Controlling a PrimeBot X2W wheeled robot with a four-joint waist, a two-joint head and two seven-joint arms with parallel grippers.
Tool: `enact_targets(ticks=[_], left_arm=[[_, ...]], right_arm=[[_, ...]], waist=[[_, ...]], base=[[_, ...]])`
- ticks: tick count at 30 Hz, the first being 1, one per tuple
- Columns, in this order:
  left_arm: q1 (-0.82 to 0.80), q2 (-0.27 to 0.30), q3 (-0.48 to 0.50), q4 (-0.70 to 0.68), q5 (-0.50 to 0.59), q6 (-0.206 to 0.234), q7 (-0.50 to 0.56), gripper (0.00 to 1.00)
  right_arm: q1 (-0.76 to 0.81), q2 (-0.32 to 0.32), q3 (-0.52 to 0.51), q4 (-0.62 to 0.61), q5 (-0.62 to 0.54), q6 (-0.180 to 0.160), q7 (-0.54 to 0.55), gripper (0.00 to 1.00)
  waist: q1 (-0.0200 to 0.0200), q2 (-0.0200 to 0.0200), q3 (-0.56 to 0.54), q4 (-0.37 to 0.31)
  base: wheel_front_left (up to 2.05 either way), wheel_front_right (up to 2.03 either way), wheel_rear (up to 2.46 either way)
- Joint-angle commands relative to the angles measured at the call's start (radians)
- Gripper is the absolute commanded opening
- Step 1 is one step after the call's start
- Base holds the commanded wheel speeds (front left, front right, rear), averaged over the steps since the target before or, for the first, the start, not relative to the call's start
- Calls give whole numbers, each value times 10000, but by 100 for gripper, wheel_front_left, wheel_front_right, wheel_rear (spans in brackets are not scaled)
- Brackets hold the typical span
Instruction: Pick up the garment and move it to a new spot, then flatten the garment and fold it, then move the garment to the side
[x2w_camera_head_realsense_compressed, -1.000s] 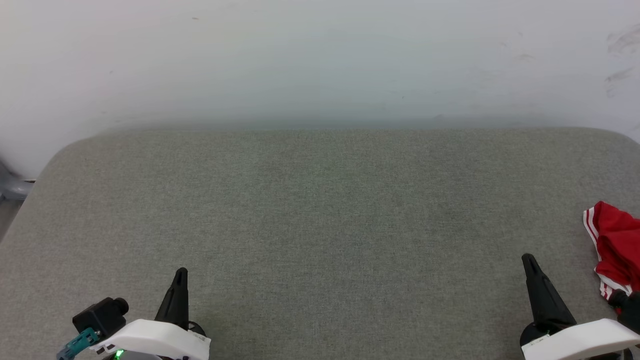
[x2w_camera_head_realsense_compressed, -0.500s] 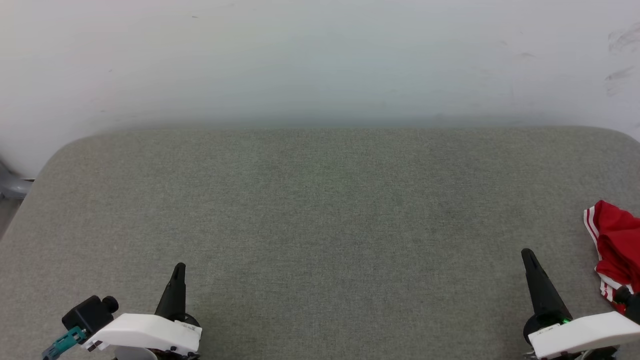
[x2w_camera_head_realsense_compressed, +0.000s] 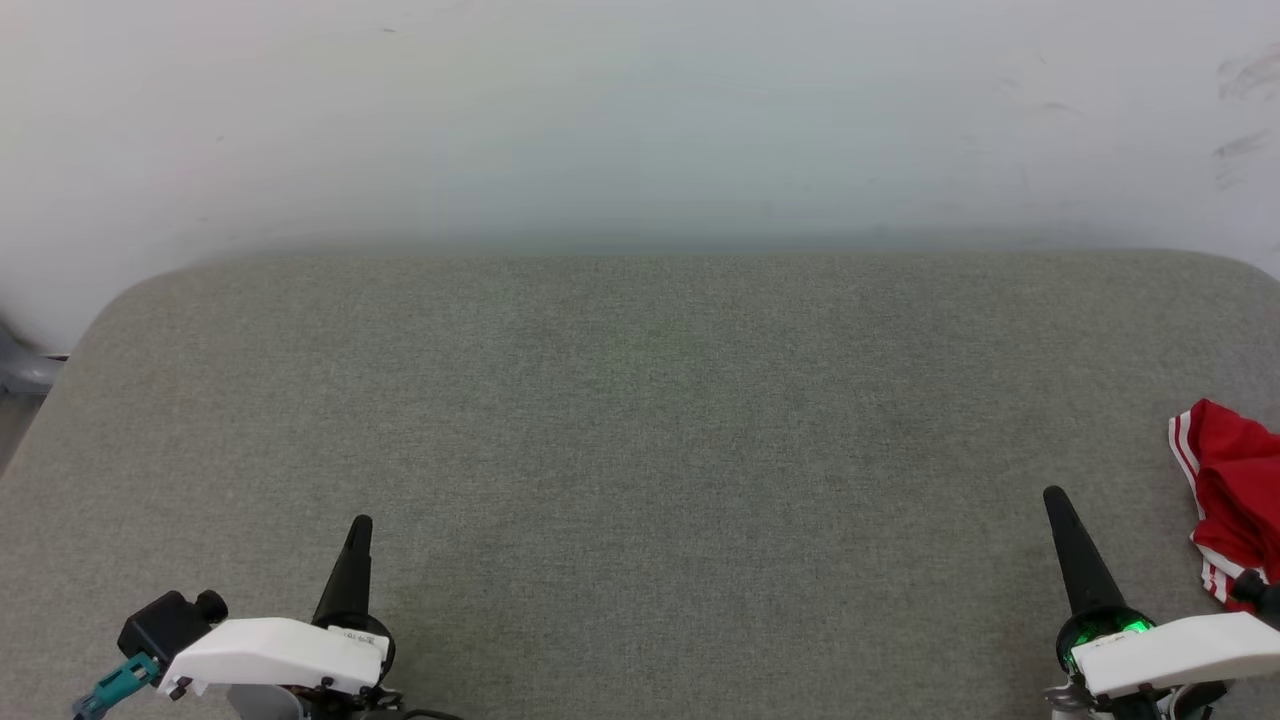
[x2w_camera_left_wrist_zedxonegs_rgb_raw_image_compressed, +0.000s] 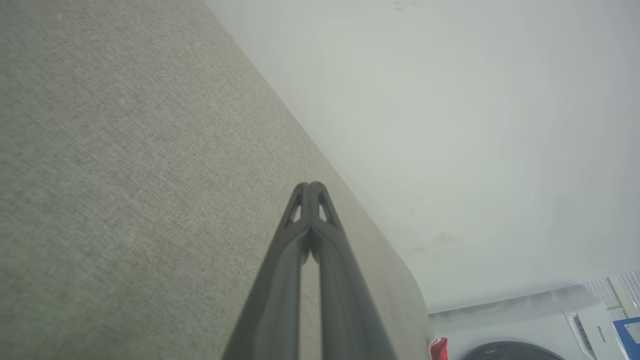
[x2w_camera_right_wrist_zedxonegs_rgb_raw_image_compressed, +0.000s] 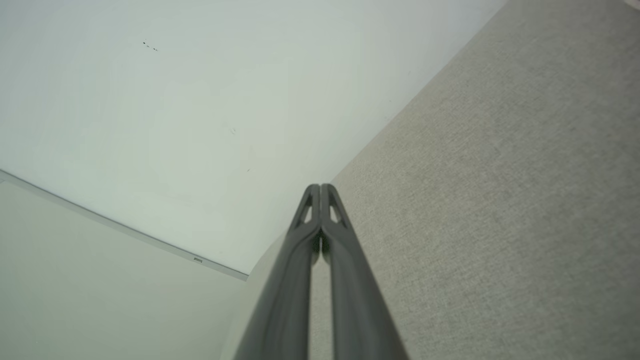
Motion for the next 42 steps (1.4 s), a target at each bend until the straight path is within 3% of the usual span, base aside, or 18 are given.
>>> enact_targets(ticks=[1, 42], left_arm=[[-225, 21, 95, -64, -215, -97, 74, 0], [-565, -317, 713, 83, -3791, -453, 1084, 0]], right_arm=[[-277, -81, -27, -28, 264, -1, 18, 0], [-1017, -37, -166, 1067, 4146, -3, 377, 0]], waist=[[-1, 0, 2, 0], [-1, 0, 113, -13]], base=[[0, 0, 0], [0, 0, 0]])
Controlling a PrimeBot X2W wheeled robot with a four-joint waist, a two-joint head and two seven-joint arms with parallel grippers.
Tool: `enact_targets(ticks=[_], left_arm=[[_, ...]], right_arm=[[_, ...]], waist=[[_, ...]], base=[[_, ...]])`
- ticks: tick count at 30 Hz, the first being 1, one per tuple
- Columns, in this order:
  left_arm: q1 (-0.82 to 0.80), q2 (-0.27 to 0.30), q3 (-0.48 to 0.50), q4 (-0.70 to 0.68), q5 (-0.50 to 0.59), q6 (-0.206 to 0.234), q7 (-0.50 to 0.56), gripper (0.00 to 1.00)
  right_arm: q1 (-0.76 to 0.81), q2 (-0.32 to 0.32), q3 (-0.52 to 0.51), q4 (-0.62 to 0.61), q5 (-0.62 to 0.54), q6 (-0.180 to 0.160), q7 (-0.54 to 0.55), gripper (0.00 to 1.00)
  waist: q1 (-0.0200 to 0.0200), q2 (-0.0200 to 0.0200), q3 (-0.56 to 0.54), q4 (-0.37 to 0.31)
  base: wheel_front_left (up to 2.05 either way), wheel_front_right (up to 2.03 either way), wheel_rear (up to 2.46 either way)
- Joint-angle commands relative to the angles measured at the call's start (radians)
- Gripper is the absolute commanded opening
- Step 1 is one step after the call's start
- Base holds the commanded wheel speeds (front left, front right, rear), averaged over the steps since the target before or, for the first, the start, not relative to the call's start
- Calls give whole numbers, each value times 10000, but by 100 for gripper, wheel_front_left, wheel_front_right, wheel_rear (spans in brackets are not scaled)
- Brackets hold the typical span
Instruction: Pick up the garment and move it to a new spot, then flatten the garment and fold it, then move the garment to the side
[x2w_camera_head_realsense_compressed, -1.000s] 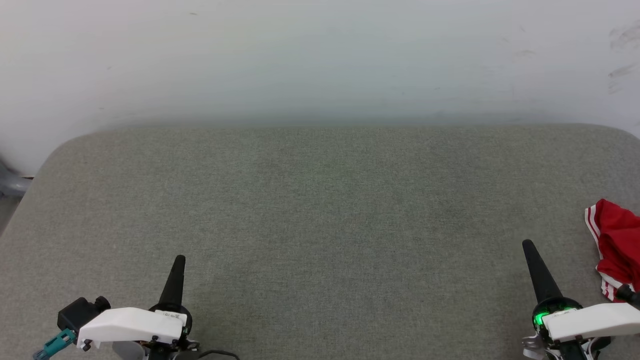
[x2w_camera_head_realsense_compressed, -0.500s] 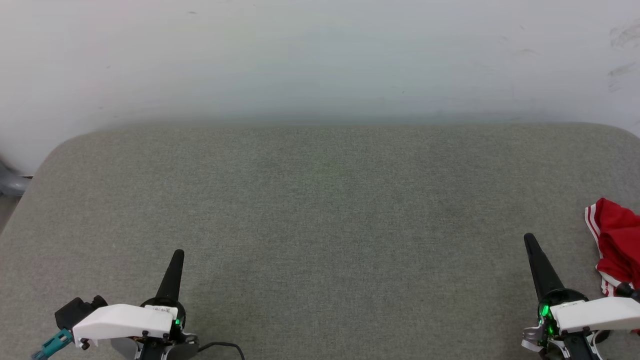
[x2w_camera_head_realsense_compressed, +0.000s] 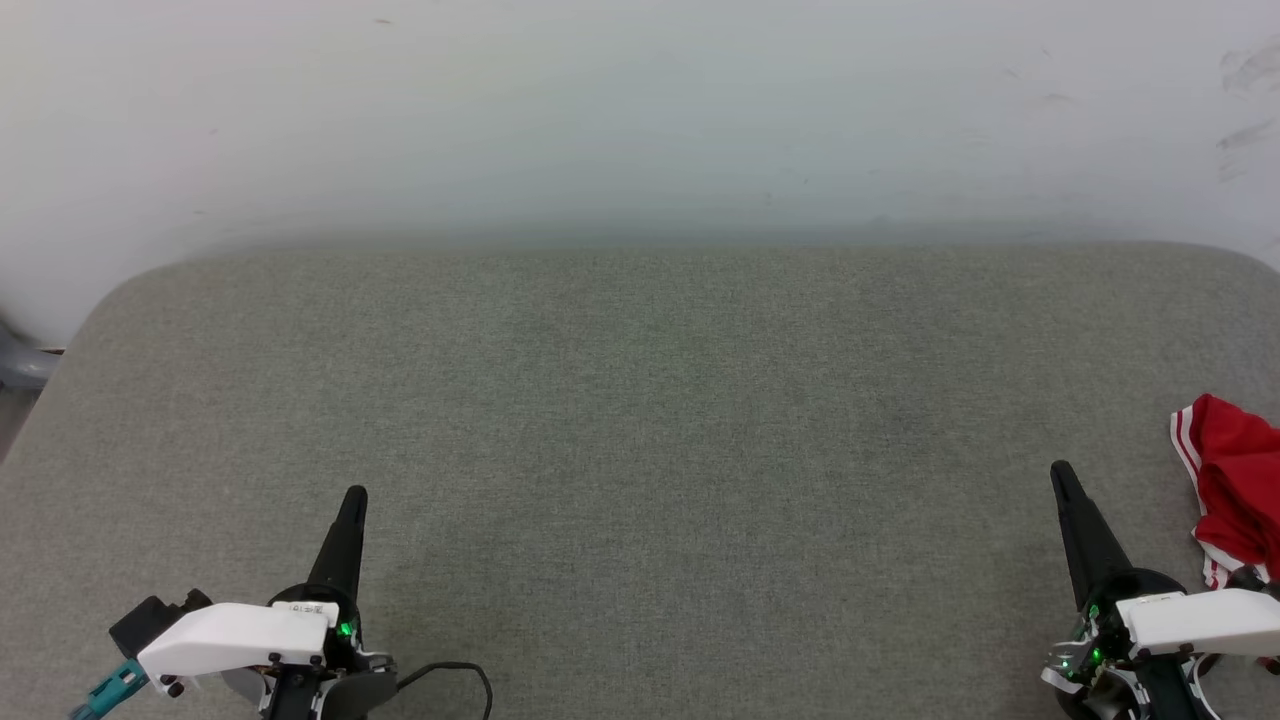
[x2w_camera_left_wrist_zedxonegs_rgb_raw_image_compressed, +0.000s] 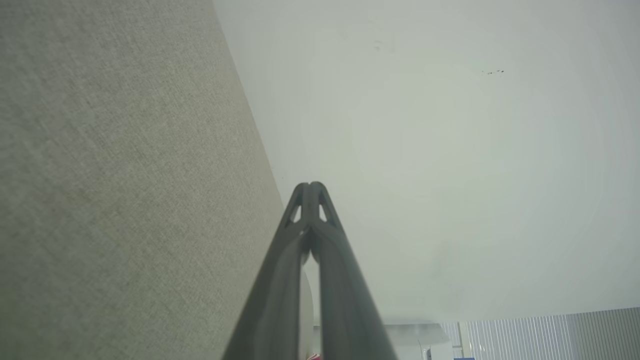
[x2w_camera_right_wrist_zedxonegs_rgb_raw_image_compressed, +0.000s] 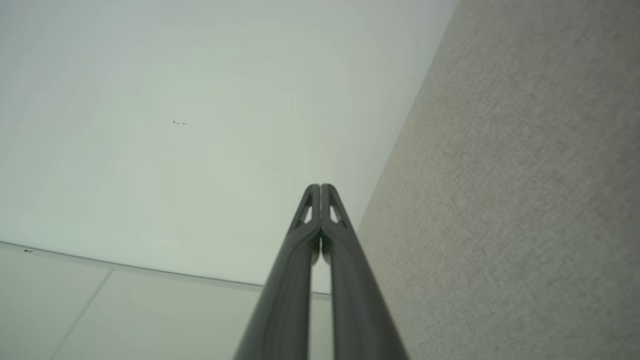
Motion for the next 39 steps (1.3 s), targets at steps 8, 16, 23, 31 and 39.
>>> enact_targets(ticks=[8, 16, 23, 31, 39], left_arm=[[-213, -53, 139, 6, -675, -125, 193, 0], [-270, -107, 239, 30, -1202, -166, 350, 0], [-268, -151, 321, 50, -1626, -205, 461, 0], [-268, -162, 333, 52, -1706, -218, 494, 0], [-268, -162, 332, 51, -1707, -218, 493, 0]], right_arm=[[-291, -11, -44, 188, 737, -2, 97, 0], [-431, 8, -77, 340, 1289, -3, 155, 0], [-475, 21, -105, 492, 1754, -3, 202, 0], [-506, 42, -133, 505, 1814, -3, 230, 0], [-509, 62, -163, 508, 1778, -3, 258, 0]], waist=[[0, 0, 22, -2], [0, 0, 43, -5], [0, 0, 62, -7], [0, 0, 67, -8], [0, 0, 67, -8]], base=[[0, 0, 0], [0, 0, 0], [0, 0, 0], [0, 0, 0], [0, 0, 0]])
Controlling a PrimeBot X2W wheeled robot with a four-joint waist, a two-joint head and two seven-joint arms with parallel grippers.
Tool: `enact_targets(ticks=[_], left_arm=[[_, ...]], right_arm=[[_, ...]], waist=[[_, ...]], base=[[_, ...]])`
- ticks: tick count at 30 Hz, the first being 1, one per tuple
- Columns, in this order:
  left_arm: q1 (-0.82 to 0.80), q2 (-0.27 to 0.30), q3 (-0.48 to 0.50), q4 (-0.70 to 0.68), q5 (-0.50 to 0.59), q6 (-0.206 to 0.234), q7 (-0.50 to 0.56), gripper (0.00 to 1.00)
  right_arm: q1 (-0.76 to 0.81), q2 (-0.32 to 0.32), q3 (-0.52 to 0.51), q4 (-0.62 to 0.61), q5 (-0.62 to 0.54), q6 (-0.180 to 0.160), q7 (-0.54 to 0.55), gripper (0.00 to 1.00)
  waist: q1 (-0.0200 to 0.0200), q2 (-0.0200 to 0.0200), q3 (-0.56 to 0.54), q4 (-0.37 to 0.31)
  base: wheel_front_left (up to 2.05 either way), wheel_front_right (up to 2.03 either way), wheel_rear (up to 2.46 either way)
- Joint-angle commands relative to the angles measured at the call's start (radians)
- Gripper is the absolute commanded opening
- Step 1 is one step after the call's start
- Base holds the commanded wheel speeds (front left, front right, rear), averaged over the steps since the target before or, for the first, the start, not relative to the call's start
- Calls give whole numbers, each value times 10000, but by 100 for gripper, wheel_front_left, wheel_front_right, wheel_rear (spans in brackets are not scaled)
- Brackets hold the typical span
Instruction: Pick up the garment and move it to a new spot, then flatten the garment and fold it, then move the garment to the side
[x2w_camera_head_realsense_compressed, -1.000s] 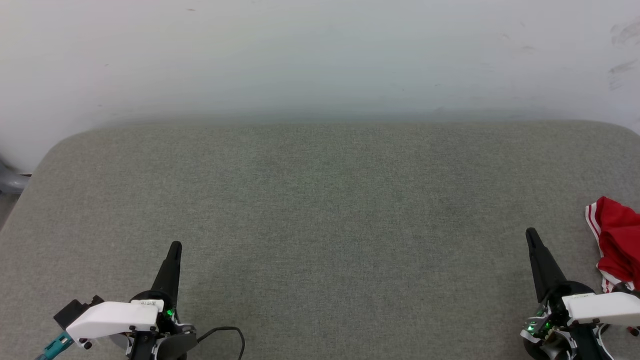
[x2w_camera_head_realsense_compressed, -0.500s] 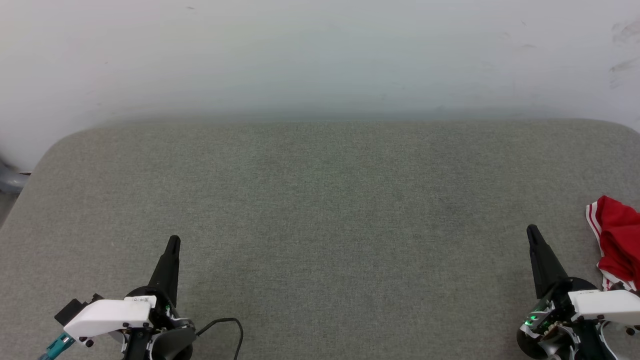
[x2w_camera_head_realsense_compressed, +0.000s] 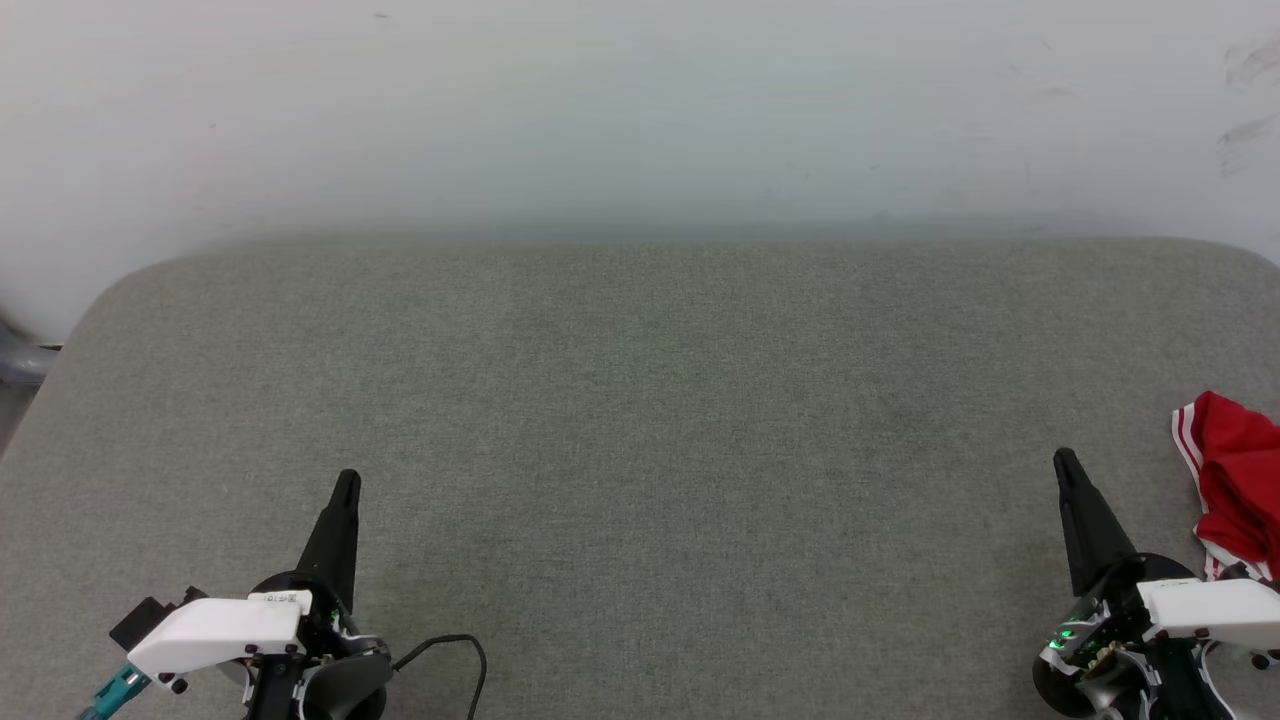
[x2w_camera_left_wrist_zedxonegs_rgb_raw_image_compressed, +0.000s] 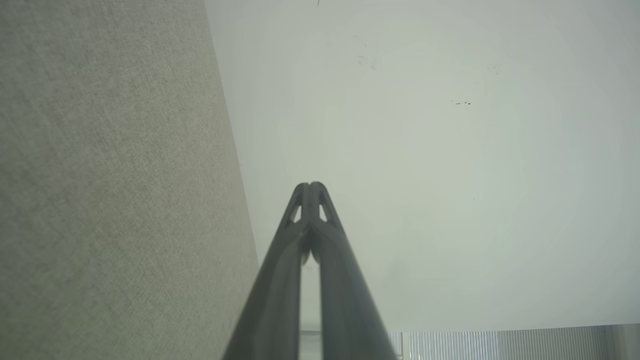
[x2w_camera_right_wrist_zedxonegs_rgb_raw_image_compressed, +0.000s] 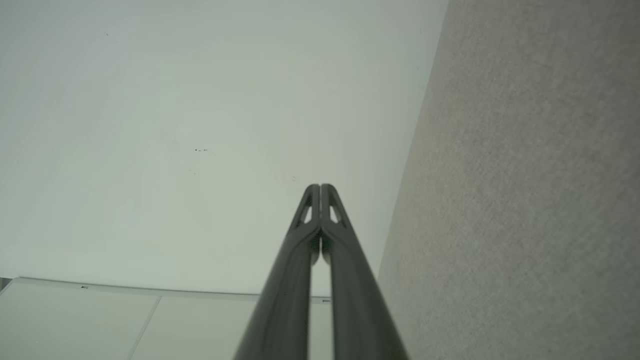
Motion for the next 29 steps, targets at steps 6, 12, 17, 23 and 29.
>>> enact_targets(ticks=[6, 12, 17, 23, 29], left_arm=[[-56, -28, 38, -1, -13, -46, 26, 0], [-56, -28, 38, -2, -13, -46, 26, 0], [-55, -28, 37, -2, -13, -46, 25, 0], [-55, -28, 37, -3, -14, -46, 25, 0], [-55, -26, 36, -3, -14, -46, 25, 0]], right_arm=[[-104, 34, -43, 17, -46, -3, 53, 0], [-107, 47, -61, 17, -48, -3, 55, 0], [-109, 56, -72, 19, -60, -3, 70, 0], [-111, 65, -84, 20, -80, -3, 83, 0], [-113, 74, -97, 21, -96, -3, 98, 0]], waist=[[-1, 0, -1, 0], [-1, 0, -1, 0], [-1, 0, -1, 0], [-1, 0, -1, 0], [-1, 0, -1, 0]], base=[[0, 0, 0], [0, 0, 0], [0, 0, 0], [0, 0, 0], [0, 0, 0]])
